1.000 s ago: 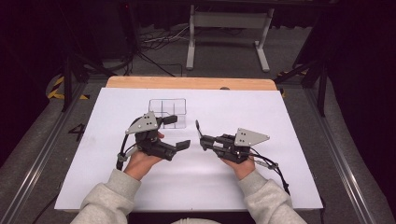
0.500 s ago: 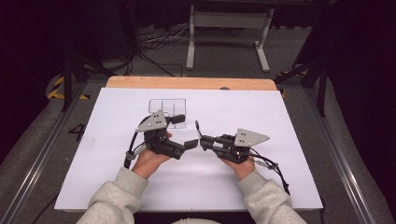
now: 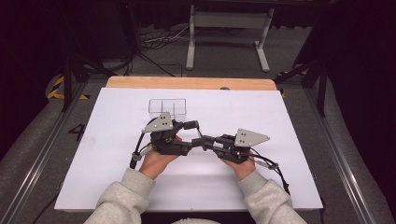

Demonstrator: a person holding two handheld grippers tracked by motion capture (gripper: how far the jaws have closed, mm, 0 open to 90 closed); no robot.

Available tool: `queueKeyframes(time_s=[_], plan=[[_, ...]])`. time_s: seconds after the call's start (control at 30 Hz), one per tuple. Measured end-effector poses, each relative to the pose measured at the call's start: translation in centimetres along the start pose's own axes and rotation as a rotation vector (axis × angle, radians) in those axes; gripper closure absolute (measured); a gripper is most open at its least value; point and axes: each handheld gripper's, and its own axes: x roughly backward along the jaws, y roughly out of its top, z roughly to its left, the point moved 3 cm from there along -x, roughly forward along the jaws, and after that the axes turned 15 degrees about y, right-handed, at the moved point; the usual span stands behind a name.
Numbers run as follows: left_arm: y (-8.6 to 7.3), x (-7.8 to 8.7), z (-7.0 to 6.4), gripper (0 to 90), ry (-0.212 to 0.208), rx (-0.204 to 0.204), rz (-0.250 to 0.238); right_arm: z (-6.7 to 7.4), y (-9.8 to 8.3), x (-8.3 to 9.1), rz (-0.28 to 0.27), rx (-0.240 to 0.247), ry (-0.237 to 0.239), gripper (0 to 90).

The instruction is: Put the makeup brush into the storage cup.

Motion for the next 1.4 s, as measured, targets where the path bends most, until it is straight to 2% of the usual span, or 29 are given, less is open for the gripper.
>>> queueKeyframes(time_s=[0.07,0.23,0.33,0.4,0.7,0.73,0.8,0.9,0.93,1.03,1.13,1.2,1.23,1.33,1.4], plan=[[0.0,0.0,0.0,46.6,-0.007,-0.023,0.004,0.0,0.0,0.0,0.001,0.002,0.001,79.5],[-0.2,0.0,-0.1,59.1,0.000,-0.030,0.024,0.0,-0.1,0.0,0.004,-0.003,0.000,79.5],[-0.3,0.0,-0.2,66.7,0.019,-0.043,0.032,0.1,-0.1,-0.1,0.005,-0.002,0.003,79.5],[-0.3,0.0,-0.3,72.2,0.048,-0.060,0.034,0.1,-0.1,-0.1,0.007,-0.001,0.003,79.5],[-0.3,0.0,-0.3,75.0,0.060,-0.054,0.044,0.0,-0.2,-0.1,0.011,-0.002,-0.002,78.8],[-0.3,0.0,-0.2,75.2,0.062,-0.057,0.044,0.1,-0.2,-0.1,0.013,-0.003,-0.006,75.2],[-0.3,0.0,-0.1,75.3,0.073,-0.053,0.049,0.0,-0.1,0.0,0.006,-0.006,-0.043,61.4],[-0.1,0.1,0.1,75.4,0.091,-0.048,0.052,0.0,0.1,0.2,0.001,-0.008,-0.072,45.0],[0.0,0.1,0.2,75.4,0.096,-0.042,0.051,0.0,0.1,0.2,0.001,-0.008,-0.072,45.0],[0.5,0.3,0.5,75.4,0.118,-0.047,0.051,-0.2,0.2,0.5,-0.005,-0.028,-0.128,24.1],[1.0,0.6,0.9,75.4,0.163,-0.047,0.049,-0.4,0.4,1.0,-0.004,-0.040,-0.180,12.2],[1.1,0.7,1.0,75.4,0.179,-0.050,0.042,-0.4,0.4,1.2,0.000,-0.042,-0.190,10.0],[1.2,0.8,1.1,75.4,0.187,-0.033,0.039,-0.5,0.4,1.4,0.007,-0.045,-0.197,8.3],[1.5,1.0,1.7,75.5,0.225,-0.017,0.037,-0.6,0.4,1.8,0.027,-0.061,-0.211,5.8],[1.8,1.1,2.1,75.4,0.267,-0.012,0.031,-0.7,0.4,2.1,0.040,-0.069,-0.227,3.9]])
